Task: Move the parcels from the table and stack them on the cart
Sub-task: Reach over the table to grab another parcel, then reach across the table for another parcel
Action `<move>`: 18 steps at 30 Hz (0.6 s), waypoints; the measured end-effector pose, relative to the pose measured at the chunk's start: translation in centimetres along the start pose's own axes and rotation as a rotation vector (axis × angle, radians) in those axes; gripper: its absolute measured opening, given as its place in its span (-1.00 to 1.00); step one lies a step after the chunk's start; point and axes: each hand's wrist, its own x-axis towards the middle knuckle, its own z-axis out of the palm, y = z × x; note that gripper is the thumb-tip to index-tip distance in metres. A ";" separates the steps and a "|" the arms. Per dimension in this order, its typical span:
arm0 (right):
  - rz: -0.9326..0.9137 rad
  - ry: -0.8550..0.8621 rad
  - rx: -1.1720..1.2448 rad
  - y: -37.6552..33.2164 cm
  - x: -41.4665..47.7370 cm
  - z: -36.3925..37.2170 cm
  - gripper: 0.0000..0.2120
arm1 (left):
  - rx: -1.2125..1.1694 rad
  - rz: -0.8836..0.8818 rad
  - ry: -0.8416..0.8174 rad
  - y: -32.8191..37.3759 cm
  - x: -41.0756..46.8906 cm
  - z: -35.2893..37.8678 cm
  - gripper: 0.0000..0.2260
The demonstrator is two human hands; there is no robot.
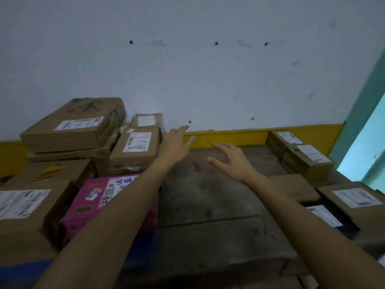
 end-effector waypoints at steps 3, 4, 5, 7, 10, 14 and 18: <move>-0.001 -0.021 -0.049 2.3 -1.0 -0.4 -0.40 | 0.014 -0.016 -0.020 1.9 -0.5 2.7 -0.52; -0.006 -0.027 -0.061 2.5 -1.1 0.0 -0.39 | 0.001 -0.036 -0.023 1.8 -0.8 3.2 -0.53; 0.015 -0.009 -0.059 4.0 -1.6 -0.3 -0.39 | -0.015 -0.034 -0.034 3.1 -0.6 4.9 -0.54; 0.021 -0.003 -0.062 5.5 -2.0 -0.5 -0.39 | -0.084 -0.060 0.001 4.2 -0.8 6.7 -0.56; 0.097 0.020 -0.040 8.3 -3.7 -0.9 -0.39 | -0.139 -0.052 -0.010 5.7 -0.8 10.0 -0.57; 0.205 0.052 0.010 13.0 -6.8 -1.2 -0.41 | -0.181 -0.079 -0.121 7.2 -1.8 15.3 -0.58; 0.292 0.048 0.059 17.5 -8.1 -2.4 -0.40 | -0.173 -0.100 -0.223 8.9 -2.2 20.2 -0.57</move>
